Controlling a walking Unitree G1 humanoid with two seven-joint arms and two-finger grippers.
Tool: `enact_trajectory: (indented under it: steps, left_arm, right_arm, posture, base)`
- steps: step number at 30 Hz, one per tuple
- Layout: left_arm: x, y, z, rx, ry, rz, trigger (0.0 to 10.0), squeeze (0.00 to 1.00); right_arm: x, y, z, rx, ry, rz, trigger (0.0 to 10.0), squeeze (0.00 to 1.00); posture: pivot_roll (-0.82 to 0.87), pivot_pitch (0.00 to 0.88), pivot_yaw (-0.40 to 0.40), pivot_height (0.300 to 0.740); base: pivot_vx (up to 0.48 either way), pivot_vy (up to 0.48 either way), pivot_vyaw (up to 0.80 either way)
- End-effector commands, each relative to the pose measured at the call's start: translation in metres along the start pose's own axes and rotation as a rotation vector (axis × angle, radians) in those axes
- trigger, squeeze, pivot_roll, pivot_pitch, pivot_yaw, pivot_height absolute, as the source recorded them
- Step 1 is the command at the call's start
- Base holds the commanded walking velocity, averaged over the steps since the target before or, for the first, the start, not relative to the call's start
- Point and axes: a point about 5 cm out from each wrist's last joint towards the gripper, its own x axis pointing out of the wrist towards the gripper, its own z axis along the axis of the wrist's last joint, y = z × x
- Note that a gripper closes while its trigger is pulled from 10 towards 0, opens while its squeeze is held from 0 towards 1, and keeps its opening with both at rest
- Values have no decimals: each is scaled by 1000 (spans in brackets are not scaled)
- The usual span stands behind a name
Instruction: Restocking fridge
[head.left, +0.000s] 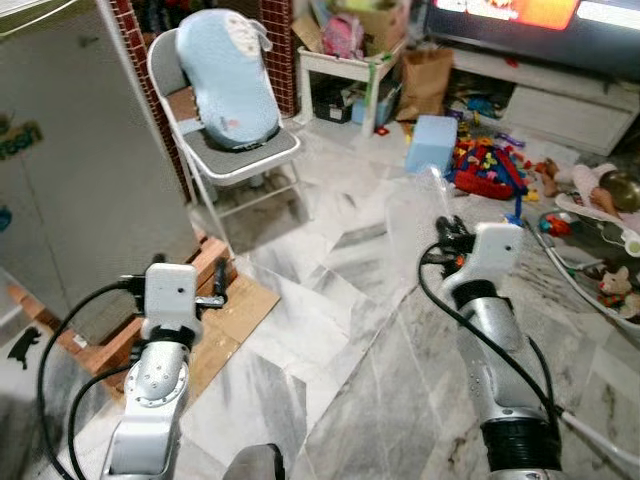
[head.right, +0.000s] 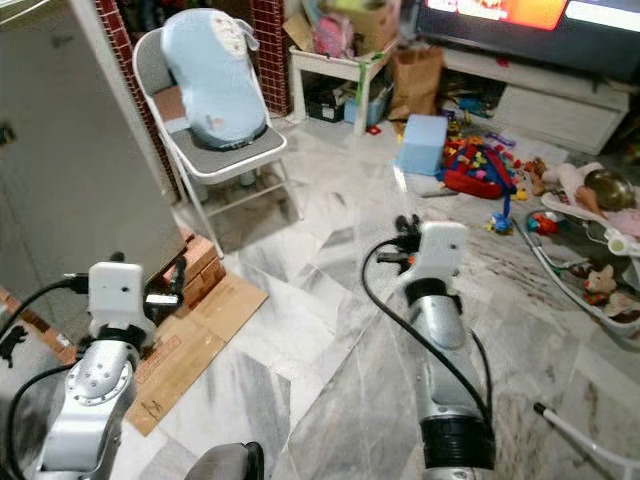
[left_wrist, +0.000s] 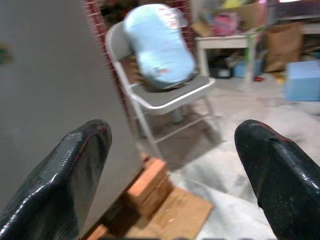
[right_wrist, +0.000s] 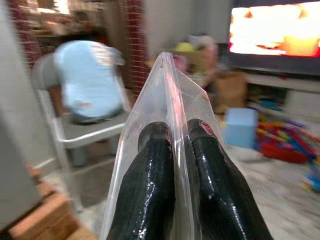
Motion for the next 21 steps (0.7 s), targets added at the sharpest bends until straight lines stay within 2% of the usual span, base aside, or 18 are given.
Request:
enact_trajectory:
  steps: [1, 10, 19, 21]
  left_arm:
    - [0, -1, 3, -7, -9, 3, 10000, 0]
    - [-3, 10, 1, -41, 14, 41, 10000, 0]
    - [-1, 8, 2, -84, 15, 52, 10000, 0]
    - [0, 5, 2, -109, 17, 47, 10000, 0]
  right_arm:
    - [3, 1, 9, -5, -27, 10, 10000, 0]
    - [3, 1, 7, 1, -13, 8, 10000, 0]
    - [3, 3, 8, -3, -9, 25, 10000, 0]
    - [5, 0, 10, 0, -12, 24, 10000, 0]
  posture:
    - [42, 64, 1, 740]
    - [61, 91, -4, 740]
    - [54, 92, -18, 740]
    - [52, 91, -23, 740]
  base:
    - [0, 0, 800]
    - [0, 0, 800]
    - [0, 0, 800]
    - [0, 394, 600]
